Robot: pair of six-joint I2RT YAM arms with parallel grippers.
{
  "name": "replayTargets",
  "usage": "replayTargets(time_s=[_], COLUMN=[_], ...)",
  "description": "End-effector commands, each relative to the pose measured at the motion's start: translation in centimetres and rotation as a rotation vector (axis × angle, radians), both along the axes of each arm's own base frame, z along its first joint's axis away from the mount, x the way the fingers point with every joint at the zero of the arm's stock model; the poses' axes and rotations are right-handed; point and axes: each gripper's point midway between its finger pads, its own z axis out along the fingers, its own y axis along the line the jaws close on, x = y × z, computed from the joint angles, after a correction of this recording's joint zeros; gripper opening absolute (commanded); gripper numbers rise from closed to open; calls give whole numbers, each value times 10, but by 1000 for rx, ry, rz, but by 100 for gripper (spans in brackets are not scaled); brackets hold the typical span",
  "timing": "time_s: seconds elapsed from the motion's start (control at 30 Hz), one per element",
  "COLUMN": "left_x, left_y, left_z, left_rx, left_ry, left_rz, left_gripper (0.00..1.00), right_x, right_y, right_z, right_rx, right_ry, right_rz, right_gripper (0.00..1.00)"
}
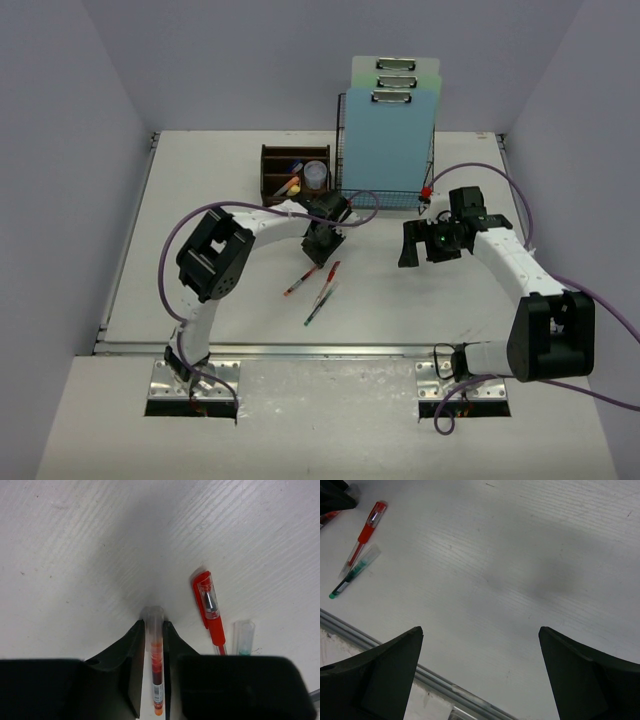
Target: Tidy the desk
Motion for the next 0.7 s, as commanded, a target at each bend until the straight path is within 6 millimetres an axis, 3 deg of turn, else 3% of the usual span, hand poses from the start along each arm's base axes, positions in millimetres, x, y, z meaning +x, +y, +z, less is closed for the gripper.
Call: replayTargets(time_s=[0.0, 0.13, 0.17, 0.3, 0.33, 0.37, 0.4, 0.47, 0.53, 0.63, 0.67], left_x=[-2, -8, -10, -6, -3, 1, 13, 19, 33, 52, 59], left_y=[8, 3, -2, -14, -13, -11, -5, 11, 31, 50, 55], left_z=[-2, 29, 46, 134, 165, 186, 230, 257, 304, 333, 332], left_rx=[50, -44, -100, -335, -404, -448, -535, -620, -710, -693, -676], left_ry=[-11, -48, -69, -285, -378, -454, -605, -746, -964, -1152, -1168], left_rz=[-9, -28, -47, -106, -108, -106, -83, -61, -35, -3, 11], left_gripper=[3, 0, 0, 0, 0, 0, 0, 0, 0, 0, 0], right_x=[11, 12, 12, 13, 13, 13, 14, 14, 14, 16, 16], right_y=[0, 2, 2, 3, 4, 4, 4, 5, 5, 7, 7], right_z=[13, 15, 16, 17, 18, 18, 18, 19, 18, 19, 19], right_rx=[-3, 6, 8, 16, 19, 21, 23, 26, 31, 37, 38], right_ry=[-66, -65, -66, -64, -64, -61, -62, -62, -56, -53, -52], right_rz=[6, 6, 5, 2, 0, -1, -1, -3, -3, -4, -4], right_gripper=[99, 99, 99, 99, 99, 99, 99, 99, 99, 99, 99])
